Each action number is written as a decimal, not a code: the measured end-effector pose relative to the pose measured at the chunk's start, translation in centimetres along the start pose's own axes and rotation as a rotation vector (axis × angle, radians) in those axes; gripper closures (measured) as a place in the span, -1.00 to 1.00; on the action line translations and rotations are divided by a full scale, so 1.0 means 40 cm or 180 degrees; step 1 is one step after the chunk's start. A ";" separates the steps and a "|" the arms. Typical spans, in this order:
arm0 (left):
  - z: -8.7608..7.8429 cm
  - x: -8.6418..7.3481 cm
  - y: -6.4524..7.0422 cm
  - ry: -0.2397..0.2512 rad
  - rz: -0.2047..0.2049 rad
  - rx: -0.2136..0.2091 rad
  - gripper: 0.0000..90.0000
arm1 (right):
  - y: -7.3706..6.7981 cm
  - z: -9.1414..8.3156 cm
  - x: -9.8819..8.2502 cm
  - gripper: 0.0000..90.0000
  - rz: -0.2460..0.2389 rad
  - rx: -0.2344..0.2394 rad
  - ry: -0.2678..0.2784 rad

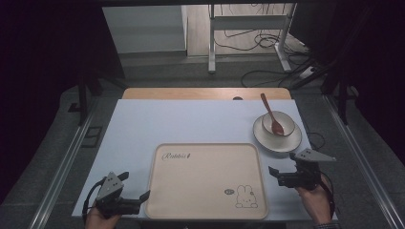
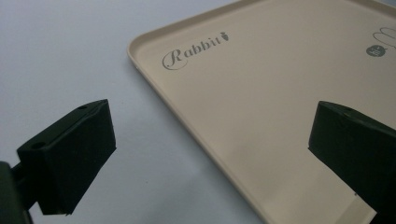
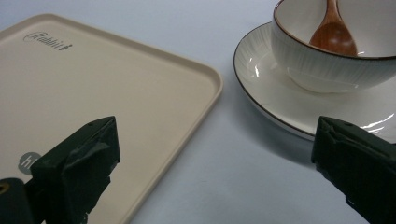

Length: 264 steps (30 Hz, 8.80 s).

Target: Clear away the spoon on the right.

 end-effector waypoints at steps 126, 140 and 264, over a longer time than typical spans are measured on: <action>-0.002 -0.001 0.002 0.0013 0.0042 -0.0015 -0.99 | 0.249 0.357 0.403 0.75 -0.0081 -0.0456 -0.0725; -0.001 0.000 0.003 -0.0001 0.0057 -0.0010 -0.99 | 0.203 0.275 0.478 0.75 -0.0330 -0.0338 -0.0771; 0.005 0.001 0.010 -0.0075 0.0148 -0.0021 -0.99 | -0.223 0.302 0.147 0.65 -0.0980 0.0787 -0.1635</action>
Point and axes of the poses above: each handheld gripper's, and its own axes: z roughly forward along the jaws, x roughly out of its top, y roughly to its right, the point moved 3 cm from there along z, roughly forward along the jaws
